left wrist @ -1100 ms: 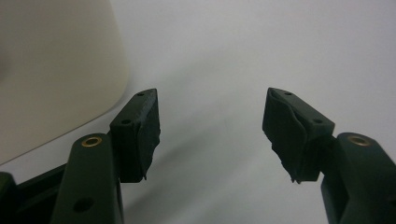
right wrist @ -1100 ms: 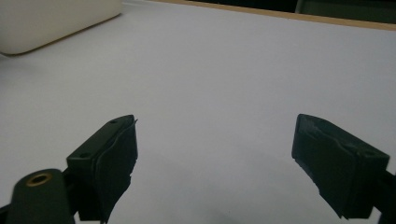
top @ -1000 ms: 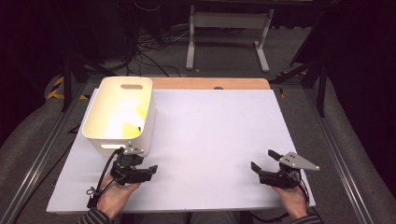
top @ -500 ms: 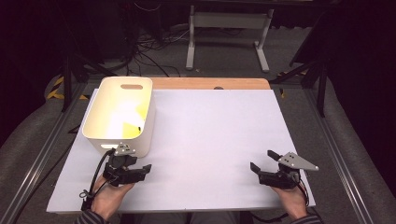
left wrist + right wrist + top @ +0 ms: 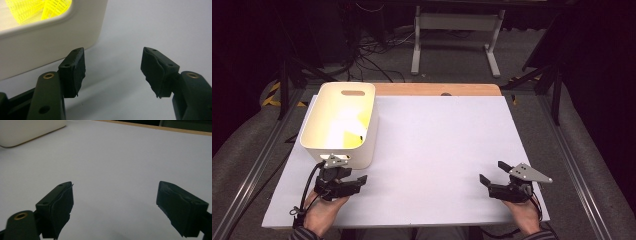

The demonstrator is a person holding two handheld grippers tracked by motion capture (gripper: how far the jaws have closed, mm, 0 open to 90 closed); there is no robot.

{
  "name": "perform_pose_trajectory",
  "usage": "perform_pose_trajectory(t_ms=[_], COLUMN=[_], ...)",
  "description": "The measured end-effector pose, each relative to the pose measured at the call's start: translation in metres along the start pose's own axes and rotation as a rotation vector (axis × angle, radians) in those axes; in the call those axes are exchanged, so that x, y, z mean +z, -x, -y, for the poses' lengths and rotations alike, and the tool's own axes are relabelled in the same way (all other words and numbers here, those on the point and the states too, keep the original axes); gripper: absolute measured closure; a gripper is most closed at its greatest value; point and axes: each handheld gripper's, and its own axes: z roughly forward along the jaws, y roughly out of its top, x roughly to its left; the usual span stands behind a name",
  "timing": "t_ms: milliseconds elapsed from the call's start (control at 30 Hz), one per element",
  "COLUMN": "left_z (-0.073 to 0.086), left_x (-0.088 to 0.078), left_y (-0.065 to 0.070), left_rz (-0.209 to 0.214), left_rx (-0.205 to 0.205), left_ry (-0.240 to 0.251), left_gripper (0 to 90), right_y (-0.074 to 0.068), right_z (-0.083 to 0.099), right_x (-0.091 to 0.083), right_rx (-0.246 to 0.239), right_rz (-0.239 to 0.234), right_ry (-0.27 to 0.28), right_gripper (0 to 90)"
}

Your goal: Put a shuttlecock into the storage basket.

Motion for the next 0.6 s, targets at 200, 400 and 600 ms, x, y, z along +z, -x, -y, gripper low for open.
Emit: perform_pose_trajectory(t_ms=[200, 400, 600], left_z=[0.002, 0.005, 0.007], left_x=[-0.003, -0.005, -0.007], left_y=[-0.004, -0.007, -0.011], left_rz=[-0.002, -0.014, -0.015], left_rx=[-0.016, -0.019, -0.038], left_ry=[0.019, 0.026, 0.040], left_gripper=[36.9, 36.4, 36.3], right_y=[-0.002, -0.002, -0.002], right_z=[0.000, 0.000, 0.000], right_x=[0.000, -0.001, -0.001], right_rx=[-0.006, -0.003, -0.005], right_rz=[-0.006, -0.009, -0.010], right_ry=[-0.001, 0.002, 0.001], right_gripper=[14.4, 14.4, 14.4])
